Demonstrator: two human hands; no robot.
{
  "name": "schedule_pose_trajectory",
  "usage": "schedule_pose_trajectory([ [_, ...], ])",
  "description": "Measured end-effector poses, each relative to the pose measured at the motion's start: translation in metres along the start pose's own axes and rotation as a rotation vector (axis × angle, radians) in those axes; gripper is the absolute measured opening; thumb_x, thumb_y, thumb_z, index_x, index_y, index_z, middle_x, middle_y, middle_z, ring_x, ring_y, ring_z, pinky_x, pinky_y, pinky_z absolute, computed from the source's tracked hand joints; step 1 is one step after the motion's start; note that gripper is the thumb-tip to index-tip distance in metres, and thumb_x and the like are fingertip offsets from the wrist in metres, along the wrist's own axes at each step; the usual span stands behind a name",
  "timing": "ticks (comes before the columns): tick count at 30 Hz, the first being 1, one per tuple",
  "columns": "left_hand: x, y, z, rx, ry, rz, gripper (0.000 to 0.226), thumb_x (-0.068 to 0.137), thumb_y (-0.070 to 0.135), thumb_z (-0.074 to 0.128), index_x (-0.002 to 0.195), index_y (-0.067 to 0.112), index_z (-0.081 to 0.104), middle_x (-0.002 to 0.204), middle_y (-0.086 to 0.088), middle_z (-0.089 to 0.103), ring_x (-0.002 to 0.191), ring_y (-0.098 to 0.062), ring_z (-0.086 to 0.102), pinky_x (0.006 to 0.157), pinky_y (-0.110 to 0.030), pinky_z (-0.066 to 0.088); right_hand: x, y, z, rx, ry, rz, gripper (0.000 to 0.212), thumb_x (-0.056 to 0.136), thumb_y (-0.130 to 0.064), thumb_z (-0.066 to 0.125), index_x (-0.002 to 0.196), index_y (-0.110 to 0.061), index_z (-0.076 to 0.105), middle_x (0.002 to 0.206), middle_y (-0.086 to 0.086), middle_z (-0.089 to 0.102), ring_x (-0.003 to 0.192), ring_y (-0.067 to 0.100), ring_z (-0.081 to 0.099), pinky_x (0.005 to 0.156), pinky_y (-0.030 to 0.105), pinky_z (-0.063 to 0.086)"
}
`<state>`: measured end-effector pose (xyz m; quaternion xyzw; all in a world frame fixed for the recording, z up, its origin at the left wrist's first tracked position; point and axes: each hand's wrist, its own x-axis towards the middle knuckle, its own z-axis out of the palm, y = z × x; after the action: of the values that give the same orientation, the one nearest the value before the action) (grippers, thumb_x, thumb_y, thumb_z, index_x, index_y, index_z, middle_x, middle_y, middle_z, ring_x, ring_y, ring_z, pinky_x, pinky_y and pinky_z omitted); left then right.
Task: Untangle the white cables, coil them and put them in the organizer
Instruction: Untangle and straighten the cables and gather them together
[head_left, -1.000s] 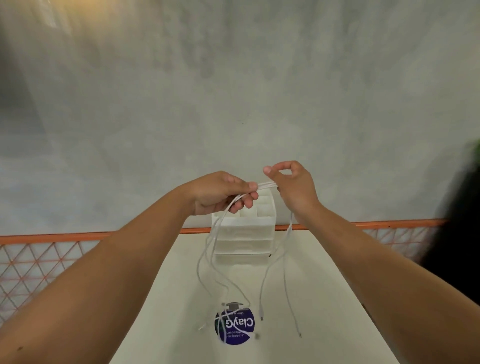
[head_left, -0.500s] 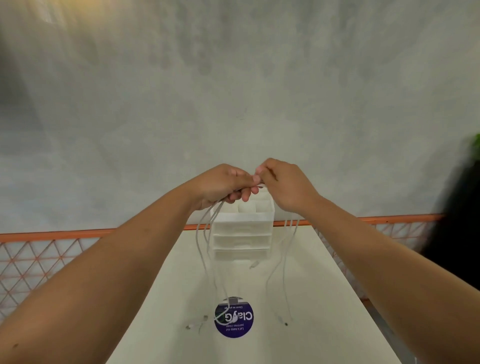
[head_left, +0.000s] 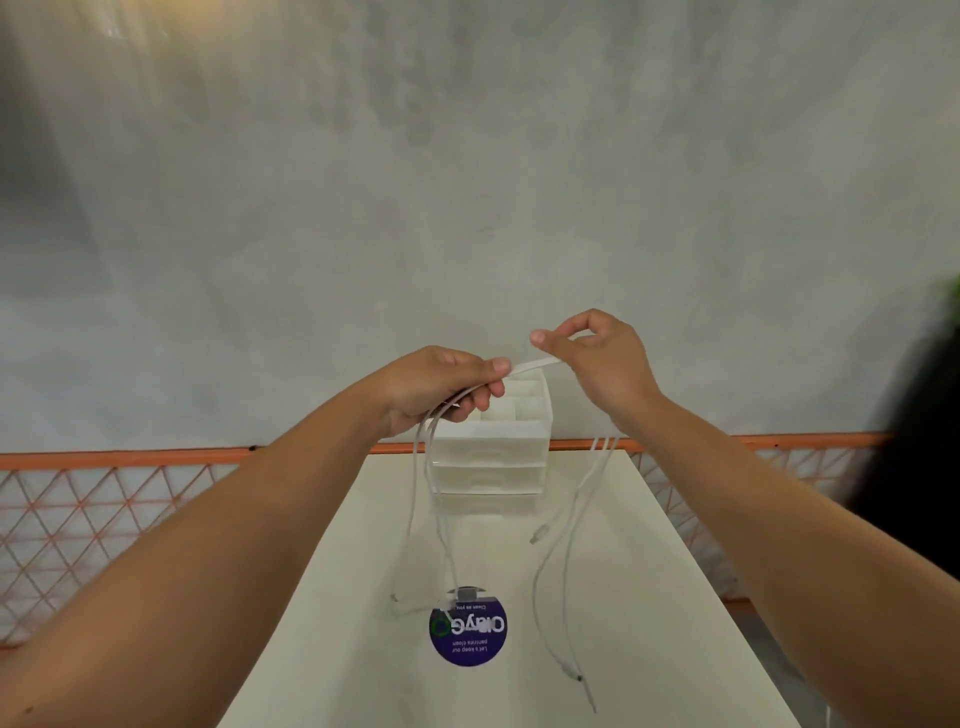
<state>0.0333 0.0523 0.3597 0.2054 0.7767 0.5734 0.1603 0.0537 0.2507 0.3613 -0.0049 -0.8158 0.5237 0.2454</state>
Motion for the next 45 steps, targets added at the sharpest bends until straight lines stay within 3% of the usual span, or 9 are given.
schedule_pose_trajectory([
  [3, -0.001, -0.002, 0.004, -0.044, -0.019, 0.012, 0.022, 0.091, 0.031, 0.066, 0.082, 0.011, 0.071, 0.061, 0.003, 0.061, 0.055, -0.009, 0.048, 0.055, -0.018, 0.042, -0.002, 0.008, -0.001, -0.076, -0.050, -0.056, 0.033, 0.083, -0.046, 0.068, 0.084, -0.014, 0.061, 0.053, -0.003, 0.041, 0.047, 0.008, 0.039, 0.049, 0.015, 0.034],
  [8, 0.000, 0.000, 0.012, -0.029, -0.040, 0.042, 0.019, 0.091, 0.023, 0.066, 0.080, 0.009, 0.071, 0.060, 0.002, 0.063, 0.050, -0.008, 0.047, 0.050, -0.017, 0.040, -0.008, 0.001, 0.005, -0.427, -0.327, -0.219, 0.043, 0.099, -0.044, 0.038, 0.072, -0.018, 0.058, 0.064, -0.001, 0.063, 0.060, 0.012, 0.055, 0.061, 0.029, 0.040],
  [15, 0.002, 0.004, 0.012, -0.016, 0.081, 0.018, 0.036, 0.088, 0.045, 0.065, 0.070, 0.014, 0.063, 0.051, 0.005, 0.051, 0.044, -0.007, 0.040, 0.046, -0.016, 0.036, 0.002, -0.014, 0.024, -0.210, -0.222, -0.127, 0.033, 0.094, -0.037, 0.051, 0.077, -0.012, 0.062, 0.083, 0.002, 0.068, 0.075, 0.019, 0.060, 0.074, 0.036, 0.046],
  [21, -0.001, -0.004, -0.007, -0.057, 0.081, -0.009, 0.029, 0.086, 0.041, 0.070, 0.072, 0.016, 0.068, 0.052, 0.006, 0.048, 0.048, -0.008, 0.040, 0.050, -0.017, 0.037, 0.005, -0.004, 0.015, -0.172, -0.136, -0.154, 0.036, 0.083, -0.048, 0.067, 0.087, -0.013, 0.063, 0.054, -0.008, 0.040, 0.050, 0.007, 0.038, 0.055, 0.024, 0.031],
  [30, -0.008, -0.010, -0.007, -0.084, -0.051, -0.103, 0.032, 0.093, 0.038, 0.062, 0.073, 0.013, 0.064, 0.048, 0.002, 0.046, 0.048, -0.012, 0.041, 0.057, -0.024, 0.037, 0.002, 0.010, 0.010, -0.115, -0.139, -0.158, 0.043, 0.078, -0.044, 0.073, 0.074, -0.004, 0.061, 0.051, -0.004, 0.037, 0.043, 0.006, 0.031, 0.044, 0.011, 0.027],
  [33, -0.007, -0.010, -0.006, -0.128, 0.011, -0.079, 0.029, 0.090, 0.036, 0.066, 0.076, 0.010, 0.067, 0.049, 0.002, 0.050, 0.045, -0.011, 0.042, 0.054, -0.021, 0.038, -0.004, 0.012, 0.008, -0.164, -0.267, -0.189, 0.043, 0.090, -0.044, 0.059, 0.077, -0.003, 0.061, 0.057, -0.009, 0.047, 0.050, 0.005, 0.036, 0.053, 0.015, 0.032],
  [37, -0.005, -0.004, -0.005, -0.201, 0.072, -0.041, 0.028, 0.090, 0.033, 0.066, 0.082, 0.007, 0.069, 0.049, 0.004, 0.053, 0.041, -0.006, 0.043, 0.045, -0.015, 0.039, -0.008, 0.011, 0.003, -0.303, -0.450, -0.307, 0.010, 0.093, -0.023, 0.054, 0.092, -0.018, 0.063, 0.078, -0.005, 0.057, 0.069, 0.010, 0.049, 0.068, 0.025, 0.040],
  [41, -0.001, 0.001, 0.002, -0.178, 0.063, -0.022, 0.028, 0.091, 0.032, 0.066, 0.078, 0.007, 0.068, 0.047, 0.006, 0.050, 0.039, -0.003, 0.039, 0.040, -0.013, 0.033, -0.007, 0.004, 0.011, -0.581, -0.463, -0.504, 0.018, 0.096, -0.023, 0.047, 0.107, -0.022, 0.062, 0.093, -0.008, 0.062, 0.081, 0.013, 0.056, 0.073, 0.029, 0.045],
  [45, 0.003, 0.000, 0.010, -0.242, 0.037, -0.008, 0.031, 0.093, 0.033, 0.063, 0.074, 0.008, 0.067, 0.051, 0.006, 0.048, 0.040, -0.002, 0.037, 0.038, -0.011, 0.030, -0.004, -0.008, 0.020, -0.565, -0.524, -0.415, 0.021, 0.093, -0.008, 0.038, 0.094, -0.016, 0.058, 0.090, 0.003, 0.065, 0.076, 0.027, 0.060, 0.075, 0.044, 0.050],
])
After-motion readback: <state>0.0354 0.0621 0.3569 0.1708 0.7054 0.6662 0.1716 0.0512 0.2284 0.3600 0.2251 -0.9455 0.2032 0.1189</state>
